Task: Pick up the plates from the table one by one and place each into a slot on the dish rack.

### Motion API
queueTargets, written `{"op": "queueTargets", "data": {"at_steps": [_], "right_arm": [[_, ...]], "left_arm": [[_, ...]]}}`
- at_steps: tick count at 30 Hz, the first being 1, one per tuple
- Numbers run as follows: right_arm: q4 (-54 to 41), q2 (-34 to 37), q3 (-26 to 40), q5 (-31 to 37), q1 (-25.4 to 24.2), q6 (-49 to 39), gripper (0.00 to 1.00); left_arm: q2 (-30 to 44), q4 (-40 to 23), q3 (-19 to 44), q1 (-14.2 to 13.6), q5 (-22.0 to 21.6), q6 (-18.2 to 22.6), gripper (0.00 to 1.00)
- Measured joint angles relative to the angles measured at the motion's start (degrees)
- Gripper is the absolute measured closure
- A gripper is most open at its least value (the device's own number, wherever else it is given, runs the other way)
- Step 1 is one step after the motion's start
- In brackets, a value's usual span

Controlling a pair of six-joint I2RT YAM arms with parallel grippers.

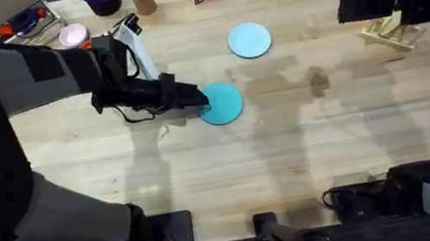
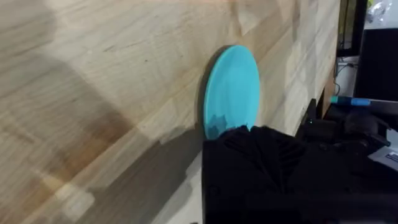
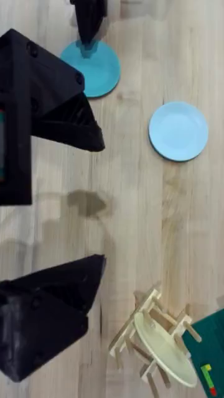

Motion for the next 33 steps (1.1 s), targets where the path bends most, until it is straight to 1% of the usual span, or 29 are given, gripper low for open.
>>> {"op": "queueTargets", "data": {"at_steps": [5,6,10,22,25,27,33], "right_arm": [[0.0,0.0,0.0,0.0,0.0,0.0,0.005],[0.0,0.0,0.0,0.0,0.0,0.0,0.005],[0.0,0.0,0.0,0.0,0.0,0.0,0.006],[-0.8,0.0,0.1,-0.6,0.0,0.0,0.005],[-2.3,0.2,0.1,-4.1,0.0,0.0,0.005],[-2.7,1.5,0.3,-8.0,0.0,0.0,0.005],[-2.4,9.8,0.4,-18.8,0.0,0.2,0.005]], "left_arm": [[0.7,1.3,-0.1,0.0,0.0,-0.7,0.959],[3.3,1.5,-0.1,-0.1,0.0,-1.0,0.959],[6.0,2.1,-0.1,-0.1,1.9,-1.4,0.959],[6.1,2.8,-0.1,-0.1,2.3,-1.5,0.958],[6.1,2.8,-0.1,-0.1,2.3,-1.5,0.958],[6.1,2.8,-0.1,-0.1,2.3,-1.5,0.958],[6.1,2.8,-0.1,-0.1,2.3,-1.5,0.958]]}}
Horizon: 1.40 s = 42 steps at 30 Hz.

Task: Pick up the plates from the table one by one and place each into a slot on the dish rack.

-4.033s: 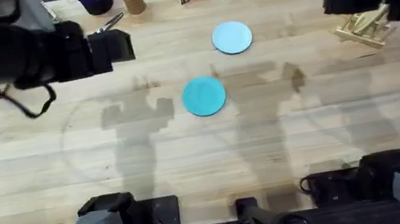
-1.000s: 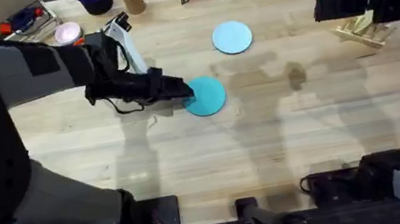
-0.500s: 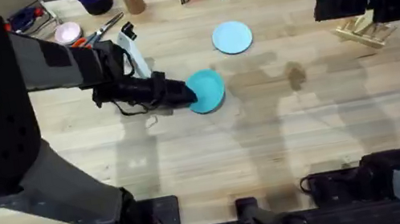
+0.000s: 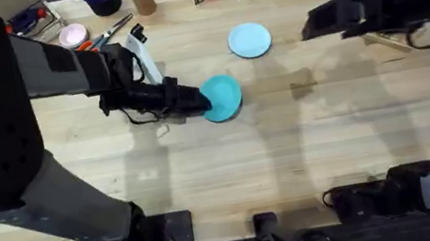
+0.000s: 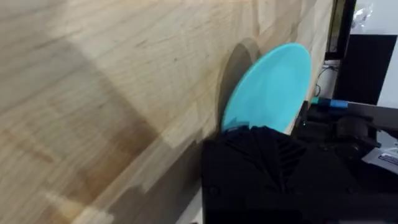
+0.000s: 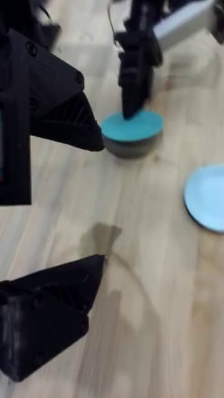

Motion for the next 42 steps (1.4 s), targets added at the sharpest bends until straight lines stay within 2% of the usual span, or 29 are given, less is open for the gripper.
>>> {"op": "queueTargets", "data": {"at_steps": [7,23,33,42], "right_arm": [[2.2,9.8,0.0,-8.7,1.2,-0.1,0.006],[16.0,25.9,0.0,-15.9,14.2,1.6,0.006],[18.0,31.2,0.0,-17.8,20.6,4.7,0.006],[23.5,31.4,0.0,-18.0,24.1,7.1,0.008]], "left_arm": [[0.0,0.0,0.0,0.0,0.0,0.0,0.957],[0.0,0.0,0.0,0.0,0.0,0.0,0.957],[0.0,0.0,0.0,0.0,0.0,-0.2,0.959],[0.0,0.0,0.0,0.0,0.0,-0.2,0.959]]}}
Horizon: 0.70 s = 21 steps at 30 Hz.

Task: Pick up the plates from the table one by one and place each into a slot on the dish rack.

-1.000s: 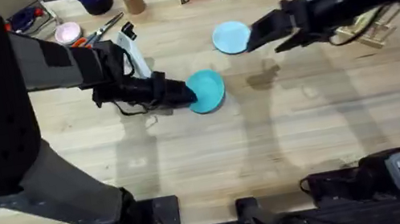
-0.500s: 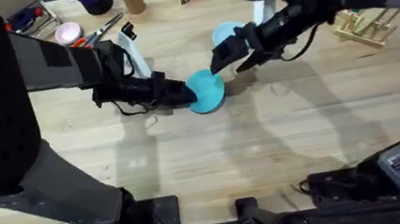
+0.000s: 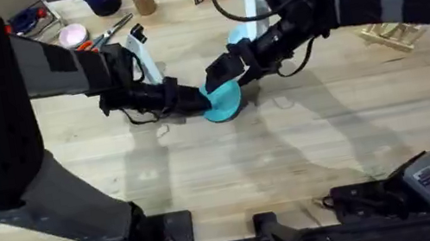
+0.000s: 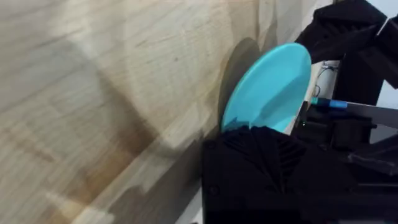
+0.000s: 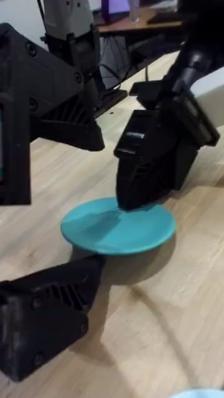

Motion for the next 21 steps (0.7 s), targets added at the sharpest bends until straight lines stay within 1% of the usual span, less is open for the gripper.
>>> {"op": "queueTargets", "data": {"at_steps": [5,7,9,10,12,13,14,17,18,19,21], "right_arm": [[1.3,2.2,0.0,0.0,0.1,1.8,0.011],[1.5,2.8,0.0,0.0,0.1,2.4,0.035],[1.9,3.0,0.0,0.1,0.2,2.8,0.086],[1.9,3.0,0.0,0.2,0.3,3.2,0.134],[2.1,3.0,0.0,0.5,0.6,3.4,0.282],[2.0,3.0,0.0,0.6,0.7,3.5,0.374],[2.0,3.0,0.0,0.8,0.7,3.6,0.476],[2.0,3.0,0.0,2.4,0.5,3.7,0.850],[1.9,3.0,0.0,2.7,0.4,3.8,0.937],[2.0,3.0,0.0,2.4,0.3,3.9,0.958],[2.0,3.0,0.2,2.2,0.3,4.0,0.966]], "left_arm": [[0.0,0.0,0.0,0.0,0.0,0.0,0.959],[0.0,0.0,0.0,0.0,0.0,0.0,0.959],[0.0,0.0,0.0,0.0,0.0,0.0,0.959],[0.0,0.0,0.0,0.0,0.0,0.0,0.959],[0.0,0.0,0.0,0.0,0.0,0.0,0.959],[0.0,0.0,0.0,0.0,0.0,0.0,0.959],[0.0,0.0,0.0,0.0,0.0,0.0,0.959],[0.0,-0.1,0.0,0.2,0.4,0.0,0.959],[0.0,-0.3,0.0,0.3,0.5,0.0,0.959],[0.0,-0.3,0.0,0.3,0.6,0.0,0.959],[0.0,-0.3,0.0,0.4,0.7,0.0,0.959]]}}
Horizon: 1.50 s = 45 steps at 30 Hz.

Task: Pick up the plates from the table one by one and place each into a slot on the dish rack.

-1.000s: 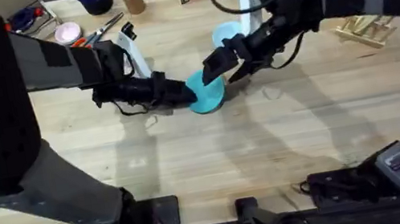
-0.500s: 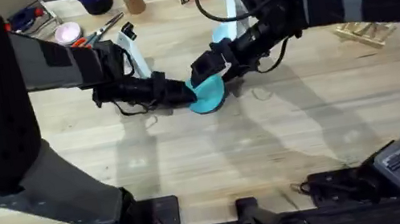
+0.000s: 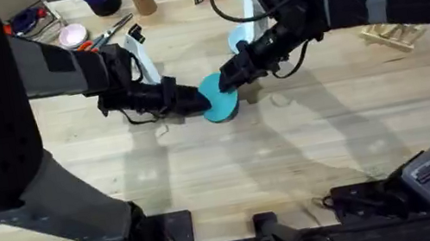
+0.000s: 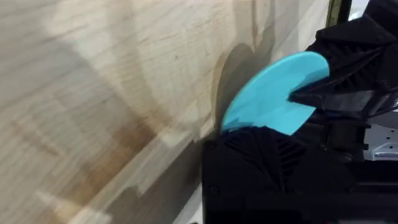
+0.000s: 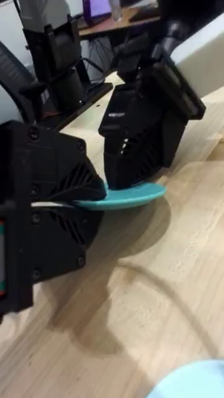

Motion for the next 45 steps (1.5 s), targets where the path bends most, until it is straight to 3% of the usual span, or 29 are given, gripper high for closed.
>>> {"op": "queueTargets", "data": {"at_steps": [9,13,19,28,35,41,42,43,45], "right_arm": [[0.0,0.0,0.0,-0.1,0.0,0.0,0.971],[-0.3,-0.3,0.0,-0.4,-0.2,0.0,0.971],[-6.0,-5.3,0.0,0.9,-3.6,-0.2,0.970],[-16.4,-20.7,0.0,12.3,-10.0,-0.2,0.970],[-27.4,-30.2,1.4,22.9,-11.6,0.5,0.970],[-39.5,-32.0,10.0,33.9,-13.2,1.6,0.971],[-41.1,-32.0,12.0,35.9,-13.3,2.1,0.971],[-42.3,-32.0,13.6,37.6,-13.5,2.4,0.971],[-45.1,-32.0,17.2,41.2,-14.0,3.4,0.971]], "left_arm": [[-0.2,0.0,0.0,0.0,0.1,0.0,0.960],[-2.9,0.0,-0.1,-0.2,-2.4,-0.1,0.960],[-15.5,-3.6,0.0,-0.4,-9.5,-2.1,0.960],[-31.2,-14.6,5.3,-0.5,-22.1,-2.9,0.960],[-37.5,-21.9,12.7,-0.5,-33.1,-3.0,0.960],[-39.4,-25.3,18.2,-0.5,-40.1,-2.8,0.960],[-39.5,-25.8,18.9,-0.5,-41.0,-2.4,0.928],[-39.6,-26.1,19.3,-0.6,-41.9,-2.2,0.833],[-39.5,-26.5,20.0,-0.9,-43.5,-1.8,0.536]]}}
